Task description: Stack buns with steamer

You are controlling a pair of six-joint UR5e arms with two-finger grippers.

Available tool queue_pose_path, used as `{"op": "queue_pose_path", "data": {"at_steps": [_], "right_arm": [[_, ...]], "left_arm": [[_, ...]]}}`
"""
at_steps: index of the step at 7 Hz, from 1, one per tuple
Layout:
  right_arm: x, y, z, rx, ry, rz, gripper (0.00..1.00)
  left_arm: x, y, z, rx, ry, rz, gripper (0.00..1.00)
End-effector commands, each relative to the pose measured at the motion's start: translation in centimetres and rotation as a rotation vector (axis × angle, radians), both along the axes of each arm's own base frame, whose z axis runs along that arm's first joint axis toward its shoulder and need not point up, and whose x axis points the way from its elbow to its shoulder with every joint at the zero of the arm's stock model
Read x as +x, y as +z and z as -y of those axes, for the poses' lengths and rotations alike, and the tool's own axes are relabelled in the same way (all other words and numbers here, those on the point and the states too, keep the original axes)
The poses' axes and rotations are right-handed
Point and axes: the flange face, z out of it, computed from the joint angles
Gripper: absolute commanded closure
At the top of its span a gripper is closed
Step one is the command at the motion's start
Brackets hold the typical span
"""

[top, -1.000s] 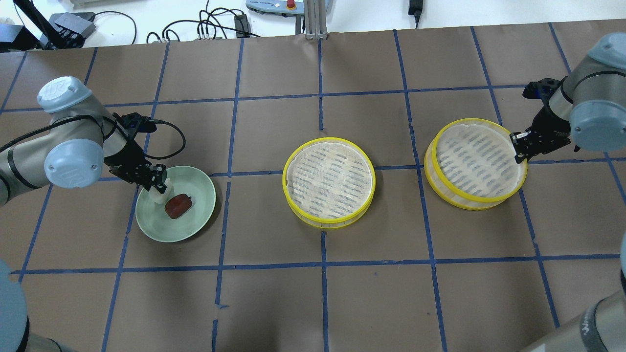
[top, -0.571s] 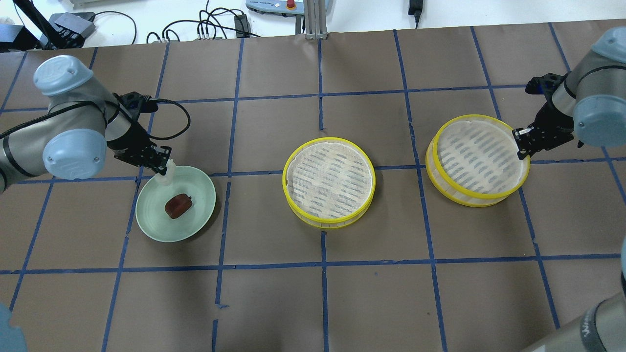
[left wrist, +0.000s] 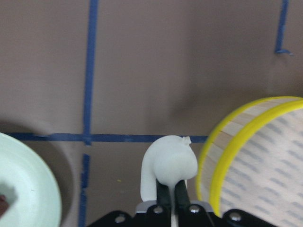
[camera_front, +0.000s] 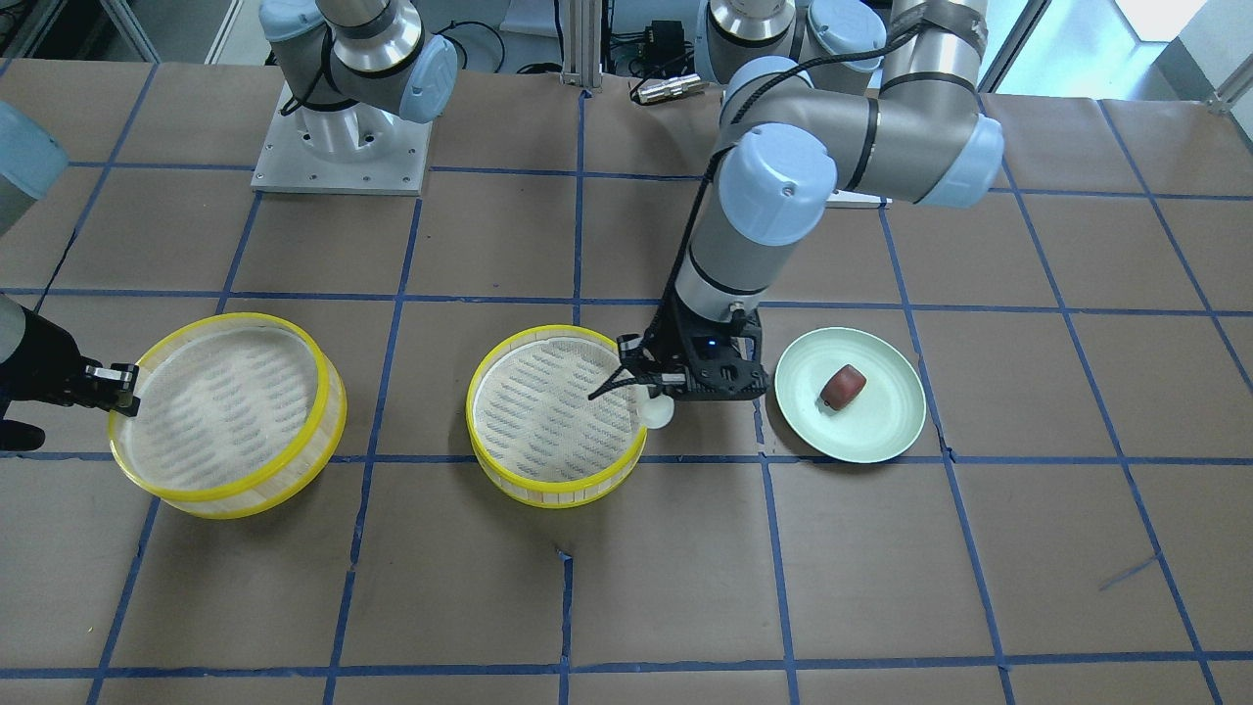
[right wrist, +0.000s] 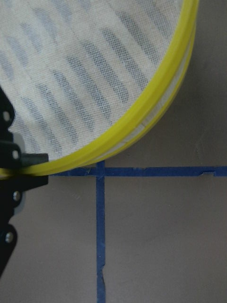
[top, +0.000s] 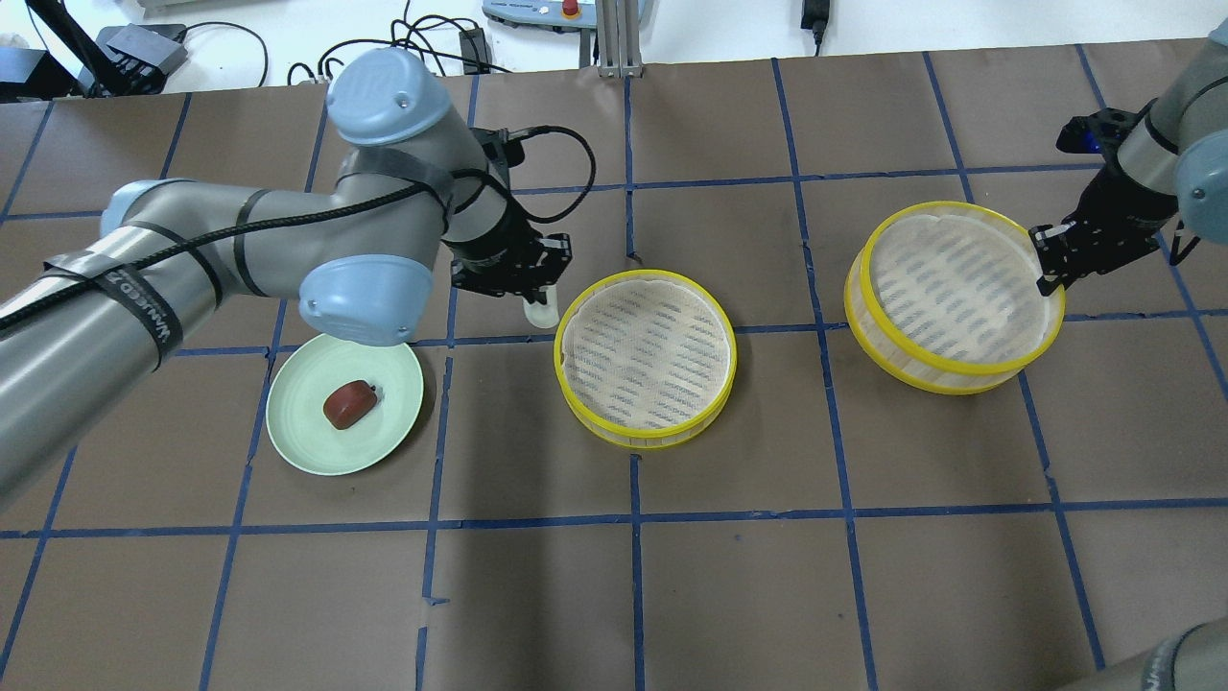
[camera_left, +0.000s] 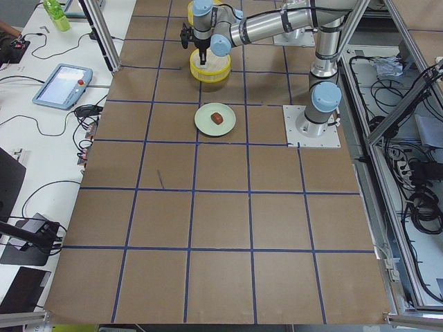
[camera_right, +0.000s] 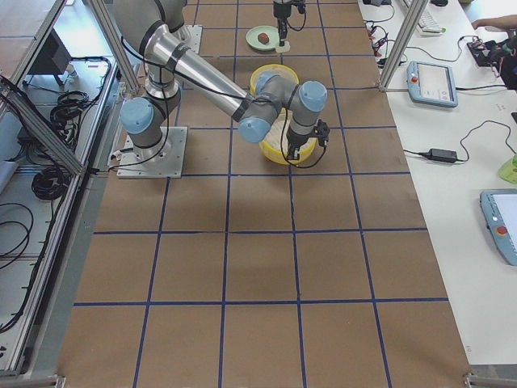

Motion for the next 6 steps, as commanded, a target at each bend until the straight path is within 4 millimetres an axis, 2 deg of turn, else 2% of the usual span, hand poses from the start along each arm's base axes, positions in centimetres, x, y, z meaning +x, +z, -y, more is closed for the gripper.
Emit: {"op": "queue_pose_path", "data": {"at_steps": [1, 2, 4, 5, 6], "right_arm": [[3.1, 0.5, 0.3, -0.004, 0.02, -0.006, 0.94], [7.4, 1.0, 0.6, -0.015, 0.044, -0.019, 0.94], [14.9, 2.2, 0.4, -0.031, 0.017, -0.035, 0.93], [19.0, 2.2, 0.1, -0.037, -0.006, -0.04, 0.93], [20.3, 2.0, 0.0, -0.038, -0.008, -0.042, 0.93]], "left_arm": [[-4.0, -1.9, -0.6, 0.027, 0.085, -0.056, 0.18], [-4.1, -1.8, -0.3, 0.015, 0.093, -0.062, 0.0], [-4.1, -1.5, -0.3, 0.002, 0.077, -0.062, 0.0], [-4.0, -1.5, -0.3, -0.011, 0.033, -0.055, 0.0], [-4.0, -1.9, -0.6, -0.001, 0.036, -0.052, 0.0]]}}
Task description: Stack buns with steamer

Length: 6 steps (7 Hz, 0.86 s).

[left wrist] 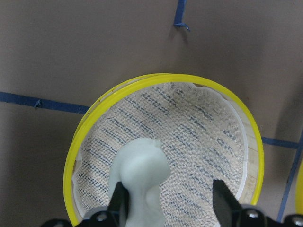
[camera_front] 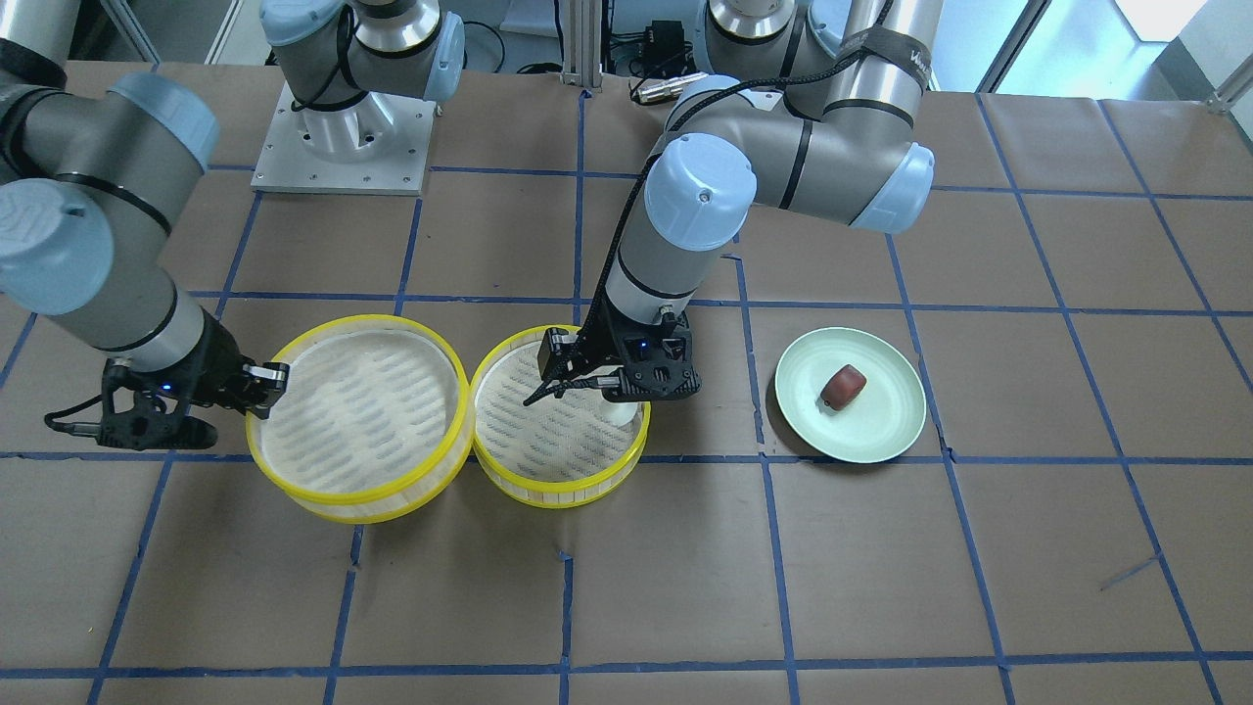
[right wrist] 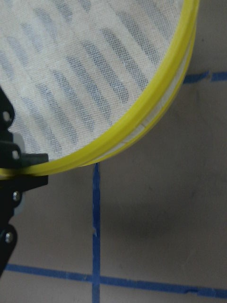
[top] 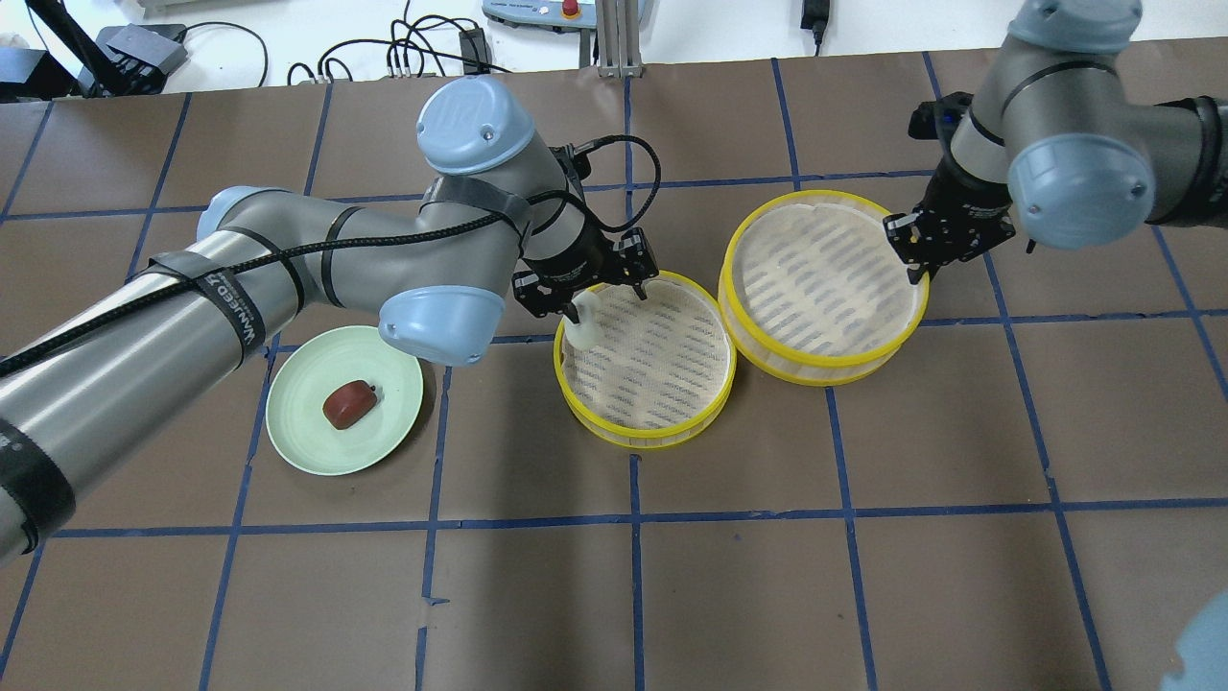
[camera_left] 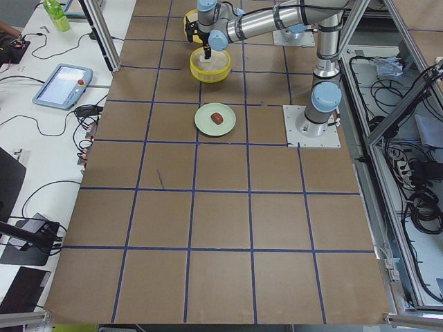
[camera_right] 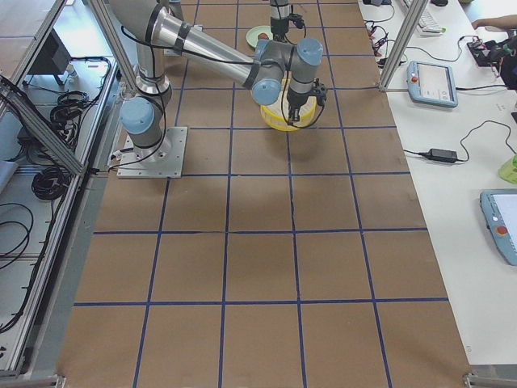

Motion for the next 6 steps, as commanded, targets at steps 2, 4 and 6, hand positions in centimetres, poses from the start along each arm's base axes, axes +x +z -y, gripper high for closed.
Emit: {"op": "queue_pose_path", "data": {"at_steps": [2, 4, 6], "right_arm": [[3.2, 0.0, -0.4, -0.003, -0.009, -0.005, 0.93], [4.9, 0.1, -0.7, -0.006, -0.028, -0.007, 0.93], [9.5, -0.1, -1.7, -0.02, -0.061, -0.016, 0.93]], "left_arm": [[0.0, -0.1, -0.1, 0.005, 0.012, 0.0, 0.0], [5.6, 0.3, 2.0, -0.078, -0.162, 0.083, 0.0], [16.6, -1.4, 3.1, -0.065, -0.232, 0.123, 0.0]]}}
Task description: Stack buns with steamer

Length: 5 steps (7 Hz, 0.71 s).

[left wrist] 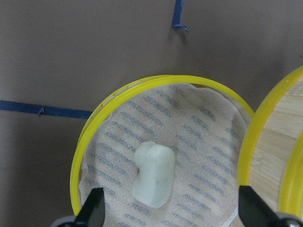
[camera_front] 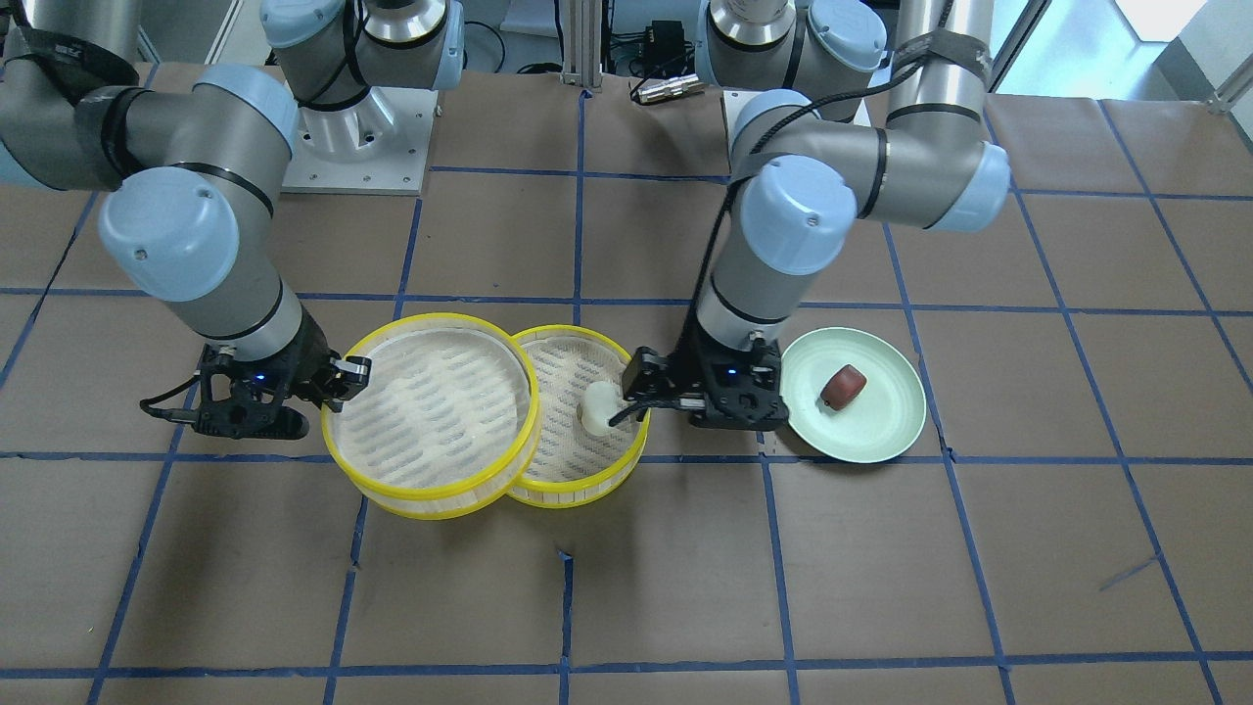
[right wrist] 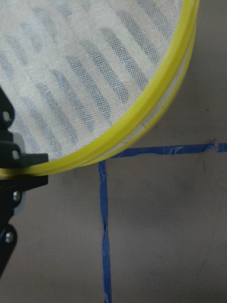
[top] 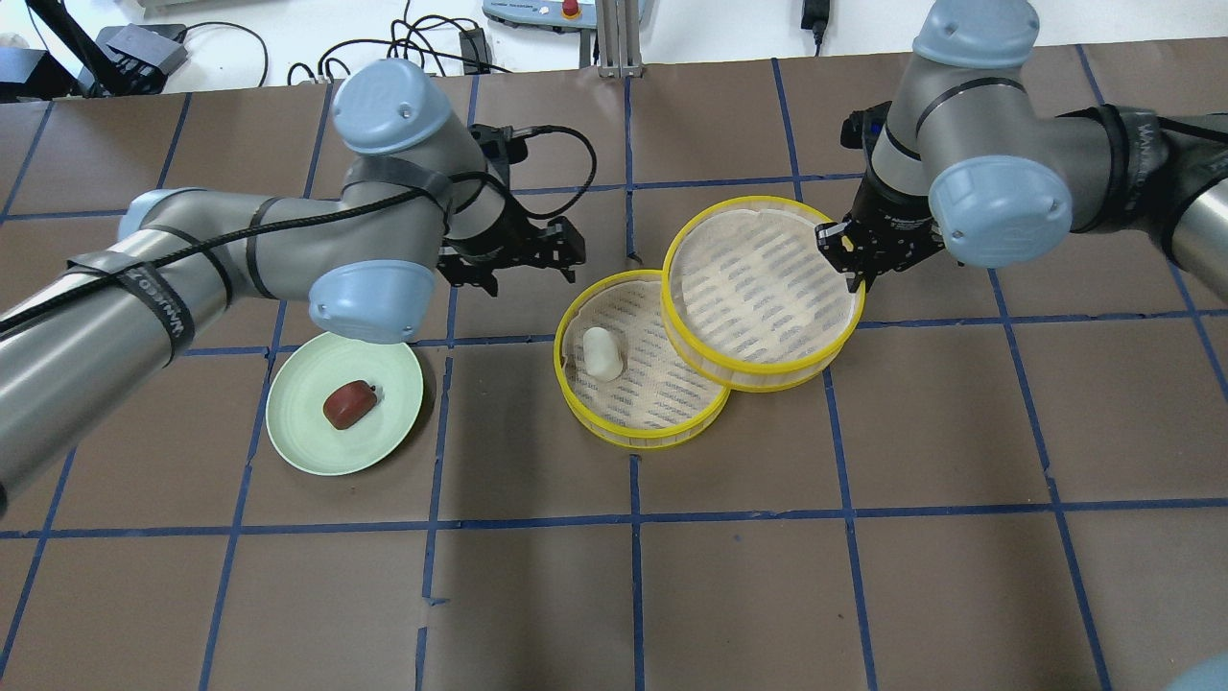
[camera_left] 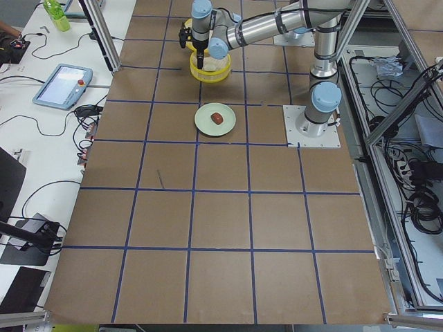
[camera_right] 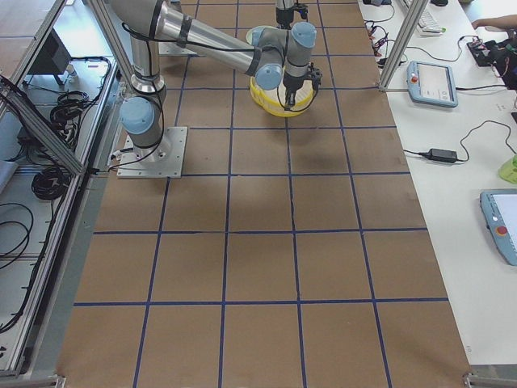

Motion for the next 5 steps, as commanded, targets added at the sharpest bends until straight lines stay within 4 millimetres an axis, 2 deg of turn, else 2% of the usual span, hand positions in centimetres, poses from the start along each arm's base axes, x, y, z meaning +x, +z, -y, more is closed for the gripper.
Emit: {"op": "queue_pose_path", "data": {"at_steps": [1, 2, 3, 4, 5], "right_arm": [[6.1, -0.1, -1.3, -0.024, -0.03, -0.008, 0.93], [8.7, -0.5, -1.9, -0.042, -0.029, -0.023, 0.92], [9.7, -1.1, -2.1, -0.034, -0.02, -0.021, 0.92], [10.1, -1.6, -2.2, -0.023, -0.019, -0.011, 0.92], [10.8, -2.0, -2.3, -0.022, -0.011, -0.015, 0.92]], "left_arm": [[11.7, -3.7, -0.9, 0.05, -0.118, 0.084, 0.0], [16.3, -4.9, -1.2, 0.07, -0.144, 0.095, 0.0], [19.6, -6.3, -2.1, 0.107, -0.152, 0.119, 0.0], [20.7, -7.7, -3.3, 0.15, -0.142, 0.128, 0.0], [20.6, -8.5, -4.1, 0.174, -0.138, 0.12, 0.03]]}}
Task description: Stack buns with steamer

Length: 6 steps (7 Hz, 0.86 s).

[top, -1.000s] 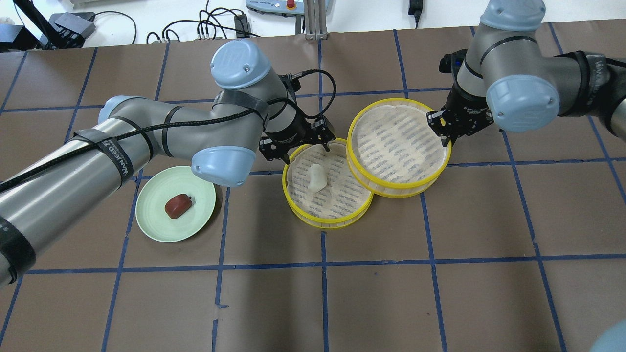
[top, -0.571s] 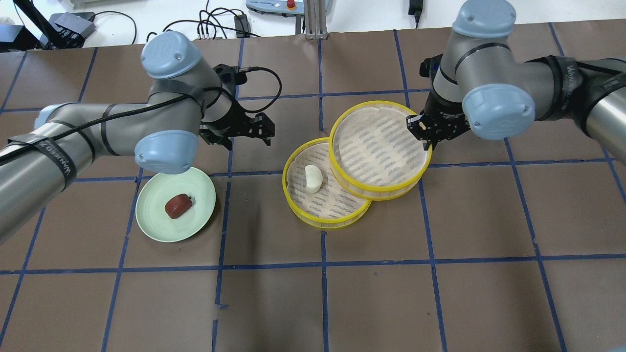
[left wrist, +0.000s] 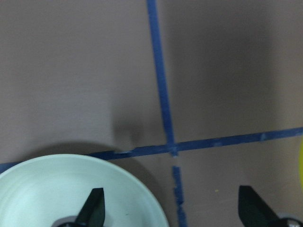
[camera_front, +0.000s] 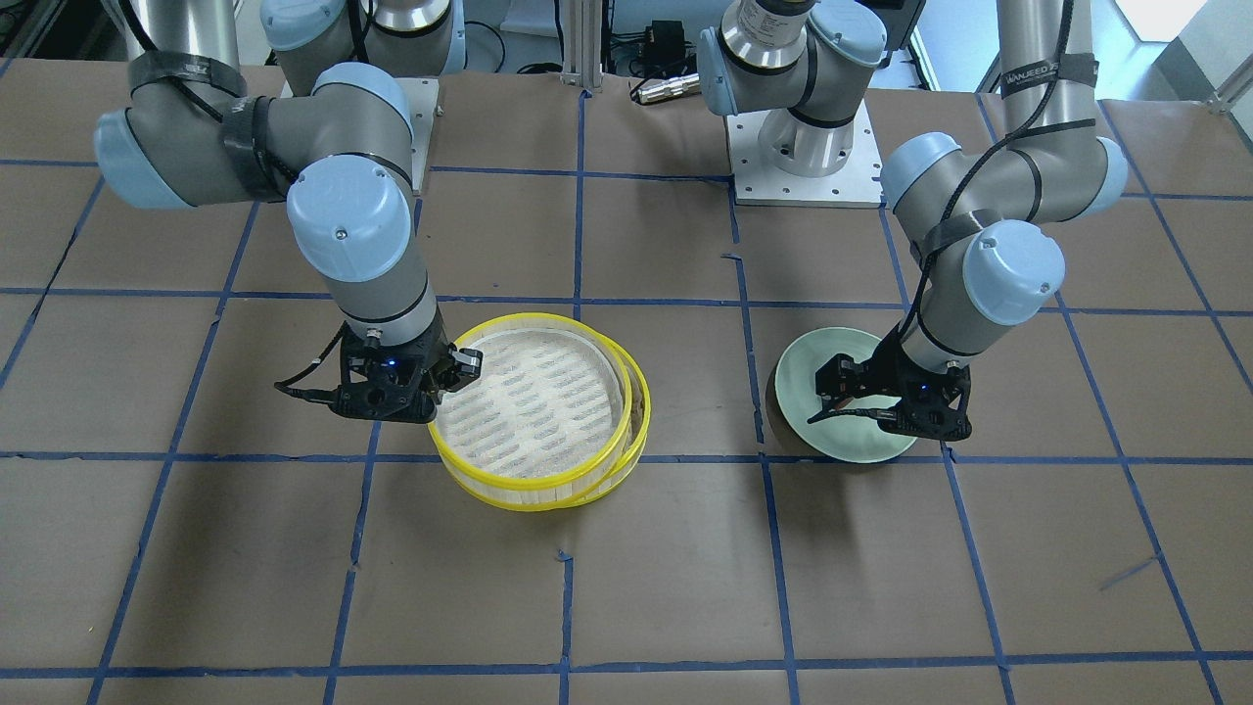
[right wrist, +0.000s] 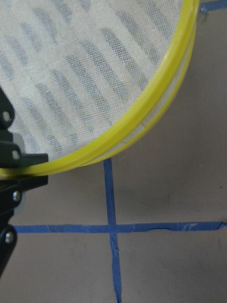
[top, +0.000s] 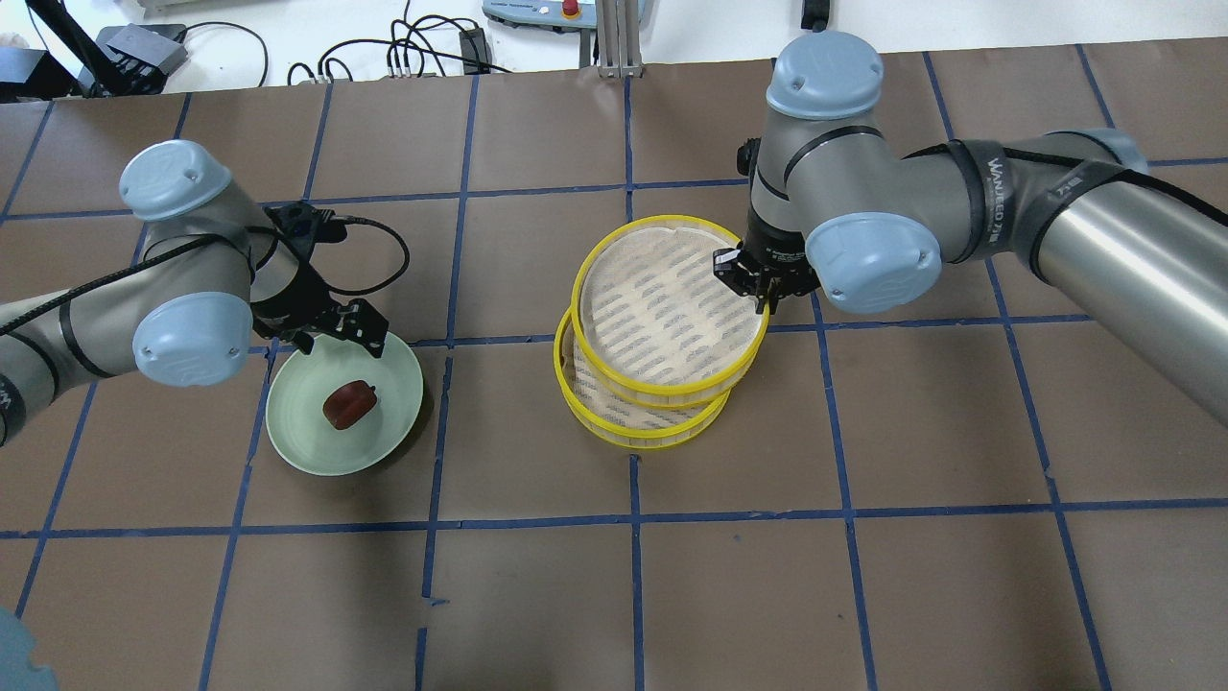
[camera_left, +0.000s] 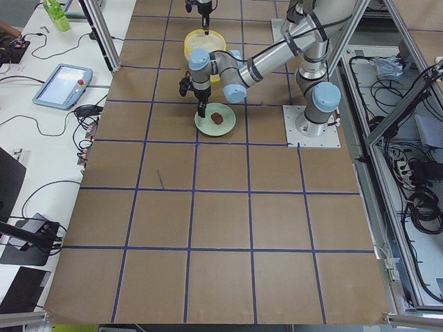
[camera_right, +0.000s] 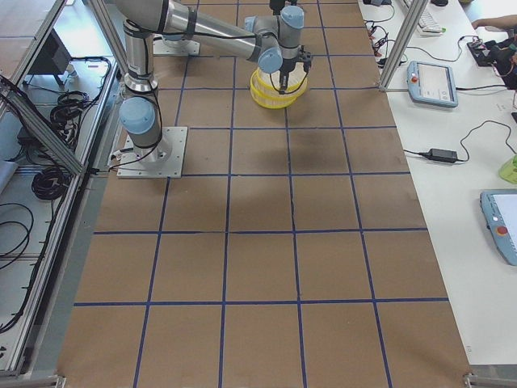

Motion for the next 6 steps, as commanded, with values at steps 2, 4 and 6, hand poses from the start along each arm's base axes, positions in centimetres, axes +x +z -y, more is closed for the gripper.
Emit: {"op": "queue_pose_path", "data": {"at_steps": [2, 4, 6], "right_arm": [[2.0, -0.7, -0.9, 0.007, 0.028, -0.011, 0.92], [3.1, -0.8, -1.5, 0.008, 0.04, -0.018, 0.92], [3.0, -1.4, -1.7, 0.017, 0.041, -0.037, 0.91]], "left_arm": [[0.5, -2.6, -2.4, 0.071, 0.017, -0.007, 0.28], [0.5, -2.9, -2.5, 0.078, 0.028, -0.009, 0.67], [0.5, -1.1, -1.0, 0.038, 0.105, 0.007, 0.98]]}}
